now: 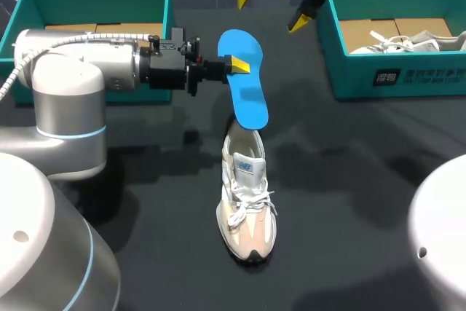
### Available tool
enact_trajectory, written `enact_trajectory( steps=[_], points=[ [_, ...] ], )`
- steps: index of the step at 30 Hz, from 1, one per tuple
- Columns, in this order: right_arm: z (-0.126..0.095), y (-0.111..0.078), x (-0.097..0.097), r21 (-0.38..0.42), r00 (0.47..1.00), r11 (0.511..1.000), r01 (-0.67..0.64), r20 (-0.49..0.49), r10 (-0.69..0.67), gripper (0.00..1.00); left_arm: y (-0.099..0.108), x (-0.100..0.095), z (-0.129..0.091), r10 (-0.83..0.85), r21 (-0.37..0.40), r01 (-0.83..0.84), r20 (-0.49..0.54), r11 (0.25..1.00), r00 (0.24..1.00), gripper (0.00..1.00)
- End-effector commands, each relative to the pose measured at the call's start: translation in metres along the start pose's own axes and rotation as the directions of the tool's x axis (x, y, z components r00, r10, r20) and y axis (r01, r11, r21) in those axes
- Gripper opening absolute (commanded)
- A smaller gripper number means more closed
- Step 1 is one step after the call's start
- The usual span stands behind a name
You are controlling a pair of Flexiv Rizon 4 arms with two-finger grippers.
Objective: Take the shoe out of the shoebox, open the shoe tongue, remove and reinsert the insole, then place the shoe into the shoebox
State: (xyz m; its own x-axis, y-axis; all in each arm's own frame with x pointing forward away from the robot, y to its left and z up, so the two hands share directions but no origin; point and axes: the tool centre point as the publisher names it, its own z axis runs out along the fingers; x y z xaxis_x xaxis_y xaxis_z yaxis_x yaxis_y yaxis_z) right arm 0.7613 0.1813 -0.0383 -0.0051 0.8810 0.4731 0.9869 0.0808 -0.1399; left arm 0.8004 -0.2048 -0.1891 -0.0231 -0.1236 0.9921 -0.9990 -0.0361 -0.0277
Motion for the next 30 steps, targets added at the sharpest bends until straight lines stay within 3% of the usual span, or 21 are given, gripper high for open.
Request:
enact_trajectory(
  steps=[1,13,30],
  points=[
    [0.008,-0.004,0.014,-0.009,0.946,1.000,0.006,0.325,-0.002,1.00,0.000,0.000,0.001,0.000,0.001,0.000,0.001,1.000,1.000,0.00],
    [0.029,-0.011,0.028,-0.050,0.877,0.999,-0.004,0.479,0.027,1.00,0.000,0.000,0.001,0.000,0.001,0.000,0.001,1.000,1.000,0.00],
    [0.038,-0.017,0.036,-0.087,0.869,0.996,-0.019,0.491,0.060,1.00,0.000,0.000,0.001,0.000,0.001,0.000,0.001,1.000,1.000,0.00]
  ],
)
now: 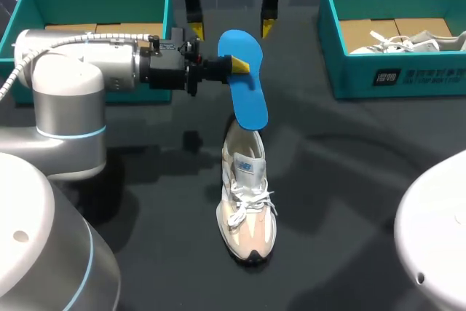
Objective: Take the shoe out of the shoebox, open the shoe tongue, remove and reinsert the insole, then place the shoe into the shoebox
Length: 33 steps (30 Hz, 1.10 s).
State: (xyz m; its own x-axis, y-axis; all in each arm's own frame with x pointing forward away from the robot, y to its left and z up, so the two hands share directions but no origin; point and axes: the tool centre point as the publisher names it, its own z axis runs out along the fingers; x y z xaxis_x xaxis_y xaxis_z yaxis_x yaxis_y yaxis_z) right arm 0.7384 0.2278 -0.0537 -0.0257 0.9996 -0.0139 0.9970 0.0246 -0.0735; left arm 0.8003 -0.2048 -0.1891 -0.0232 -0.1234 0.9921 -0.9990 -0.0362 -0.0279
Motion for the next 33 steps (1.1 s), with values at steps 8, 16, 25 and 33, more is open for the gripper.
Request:
enact_trajectory(
  steps=[8,16,25,33],
  points=[
    [-0.003,0.001,0.000,-0.003,1.000,1.000,-0.015,-0.019,0.015,1.00,0.000,0.000,0.001,0.000,0.000,0.000,0.001,1.000,1.000,0.00],
    [-0.005,-0.001,-0.019,0.007,0.984,1.000,-0.029,-0.176,0.030,1.00,0.000,0.000,0.001,0.000,0.000,0.000,0.001,1.000,1.000,0.00],
    [-0.013,-0.001,-0.046,-0.031,0.913,0.999,-0.020,-0.407,0.006,1.00,0.000,0.000,0.001,0.000,0.000,0.000,0.001,1.000,1.000,0.00],
    [-0.009,-0.004,-0.066,-0.065,0.799,0.996,-0.064,-0.601,0.012,1.00,0.000,0.000,0.001,0.000,0.000,0.000,0.001,1.000,1.000,0.00]
  ],
)
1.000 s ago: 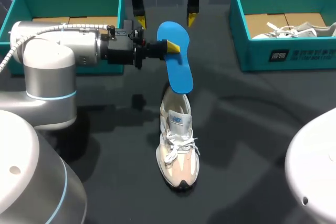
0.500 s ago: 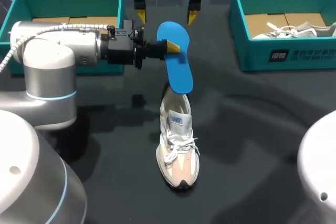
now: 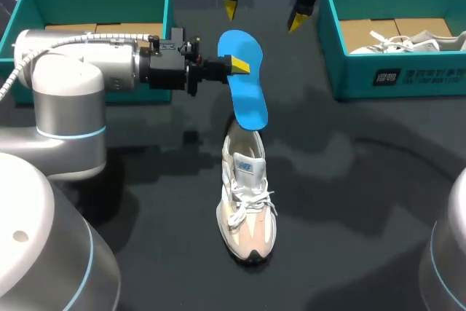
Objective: Take the shoe out of the shoebox, open the shoe tongue, remove and reinsert the insole, then place the shoe into the shoebox
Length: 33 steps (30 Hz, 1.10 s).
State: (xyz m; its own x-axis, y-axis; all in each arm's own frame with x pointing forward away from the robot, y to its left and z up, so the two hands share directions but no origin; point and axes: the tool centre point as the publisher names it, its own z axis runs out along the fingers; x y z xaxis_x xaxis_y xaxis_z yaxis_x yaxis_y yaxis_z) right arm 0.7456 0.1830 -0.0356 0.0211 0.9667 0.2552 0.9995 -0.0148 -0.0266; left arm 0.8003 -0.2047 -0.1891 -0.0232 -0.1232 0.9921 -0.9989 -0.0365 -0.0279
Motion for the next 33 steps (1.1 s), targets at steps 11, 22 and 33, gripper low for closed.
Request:
enact_trajectory(
  steps=[11,22,33],
  points=[
    [0.008,-0.006,-0.039,0.040,0.824,0.994,-0.107,-0.556,0.111,1.00,0.000,0.000,0.001,0.000,0.000,0.000,0.001,1.000,1.000,0.00],
    [0.027,-0.009,-0.054,0.074,0.682,0.992,-0.103,-0.721,0.125,1.00,0.000,0.000,0.001,0.000,0.000,0.000,0.001,1.000,1.000,0.00],
    [0.045,-0.007,-0.063,0.035,0.592,0.994,-0.099,-0.802,0.087,1.00,0.000,0.000,0.001,0.000,0.000,0.000,0.001,1.000,1.000,0.00]
  ],
)
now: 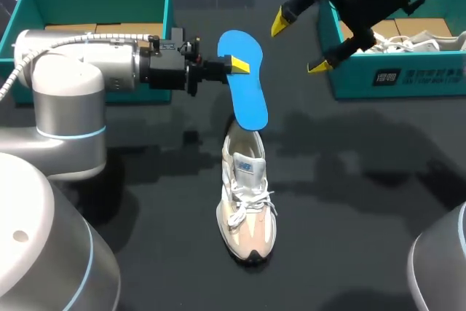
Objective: Take the shoe out of the shoebox, open the shoe tongue, remove and reinsert the insole, then place the shoe into the shoebox
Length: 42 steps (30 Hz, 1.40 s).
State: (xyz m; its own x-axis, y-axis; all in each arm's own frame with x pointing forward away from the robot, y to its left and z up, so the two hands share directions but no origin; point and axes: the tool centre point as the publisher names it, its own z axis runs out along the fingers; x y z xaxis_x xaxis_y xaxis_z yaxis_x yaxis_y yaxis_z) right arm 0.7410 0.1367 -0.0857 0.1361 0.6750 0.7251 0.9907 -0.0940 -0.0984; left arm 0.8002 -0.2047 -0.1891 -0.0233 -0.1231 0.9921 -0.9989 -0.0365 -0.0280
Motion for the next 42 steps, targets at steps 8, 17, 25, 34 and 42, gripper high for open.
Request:
enact_trajectory(
  steps=[8,17,25,34,42],
  points=[
    [0.019,-0.001,-0.028,-0.030,0.889,0.999,0.028,-0.456,-0.039,1.00,0.000,0.000,0.001,0.000,0.000,0.000,0.001,1.000,1.000,0.00],
    [0.028,0.001,-0.037,-0.058,0.856,0.995,0.077,-0.508,-0.096,1.00,0.000,0.000,0.001,0.000,0.000,0.000,0.001,1.000,1.000,0.00],
    [0.030,0.001,-0.044,-0.053,0.849,0.996,0.068,-0.522,-0.086,1.00,0.000,0.000,0.001,0.000,0.000,0.000,0.001,1.000,1.000,0.00],
    [0.034,0.001,-0.050,-0.053,0.831,0.996,0.067,-0.550,-0.085,1.00,-0.002,-0.001,-0.003,0.172,0.076,-0.170,-0.013,0.982,0.985,0.00],
    [0.034,0.003,-0.054,-0.041,0.813,0.997,0.062,-0.577,-0.074,1.00,-0.003,0.015,-0.015,0.512,0.207,-0.499,-0.012,0.842,0.859,0.00]
  ],
)
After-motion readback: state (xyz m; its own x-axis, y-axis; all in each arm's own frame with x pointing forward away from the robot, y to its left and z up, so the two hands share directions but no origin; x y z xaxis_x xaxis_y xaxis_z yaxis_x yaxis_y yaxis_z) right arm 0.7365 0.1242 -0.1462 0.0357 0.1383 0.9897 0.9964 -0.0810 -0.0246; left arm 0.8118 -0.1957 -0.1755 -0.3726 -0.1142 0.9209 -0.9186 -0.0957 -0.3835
